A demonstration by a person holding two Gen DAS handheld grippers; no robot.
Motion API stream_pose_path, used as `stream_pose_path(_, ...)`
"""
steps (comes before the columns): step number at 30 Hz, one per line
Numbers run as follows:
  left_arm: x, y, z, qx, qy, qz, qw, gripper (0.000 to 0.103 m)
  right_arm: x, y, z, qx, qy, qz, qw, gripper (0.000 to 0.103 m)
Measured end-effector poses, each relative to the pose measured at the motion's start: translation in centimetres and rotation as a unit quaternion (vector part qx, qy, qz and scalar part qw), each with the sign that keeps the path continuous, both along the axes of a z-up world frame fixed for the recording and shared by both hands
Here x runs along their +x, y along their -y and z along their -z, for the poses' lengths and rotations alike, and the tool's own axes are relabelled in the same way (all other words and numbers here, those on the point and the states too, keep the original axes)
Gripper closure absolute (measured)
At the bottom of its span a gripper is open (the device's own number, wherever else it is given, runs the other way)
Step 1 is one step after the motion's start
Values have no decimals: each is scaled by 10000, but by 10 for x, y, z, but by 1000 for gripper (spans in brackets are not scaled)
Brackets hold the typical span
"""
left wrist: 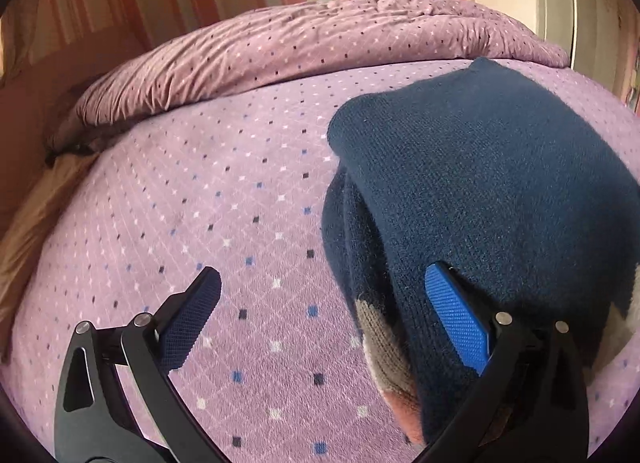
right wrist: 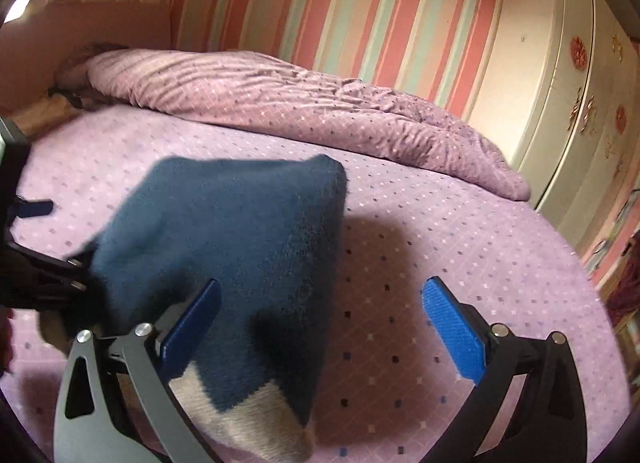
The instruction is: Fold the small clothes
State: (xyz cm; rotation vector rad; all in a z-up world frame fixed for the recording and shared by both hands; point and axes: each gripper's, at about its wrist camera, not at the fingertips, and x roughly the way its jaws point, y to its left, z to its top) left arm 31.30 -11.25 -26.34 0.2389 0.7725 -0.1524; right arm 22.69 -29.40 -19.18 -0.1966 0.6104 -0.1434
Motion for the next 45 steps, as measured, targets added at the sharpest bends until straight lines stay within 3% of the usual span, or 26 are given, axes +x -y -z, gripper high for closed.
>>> stream_pose_path(4,8,-7,2,-250,-249,26,9994,3,-14,1,-14,1212,212,-790,9893,2)
stream_pose_path(8,7,-4,-2,-129,-272,43,9995,3,-17,-2,-10,1733,138,-1132,9782,2)
stream_pose_path(13,10,-8,-2,-310,-412,46,9987,3,-16,4,4,2337,-134,-1309,9633,2)
stream_pose_path(18,11,-7,-2,-304,-431,118,9985,3,-10,8,25,2457,-440,-1332,9591,1)
stream_pose_path(24,13,-8,-1,-473,-469,168,9976,3,-10,9,38,2214,-559,-1279,9651,1)
stream_pose_path(34,13,-4,0,-628,-451,266,9966,3,-15,30,65,2769,-417,-1192,9526,1)
stream_pose_path(42,14,-4,-13,-627,-570,228,9961,3,-10,21,48,2555,-615,-970,9600,2)
stream_pose_path(45,8,-7,-30,-504,-538,224,9970,3,-13,23,23,2489,-348,-532,9664,2)
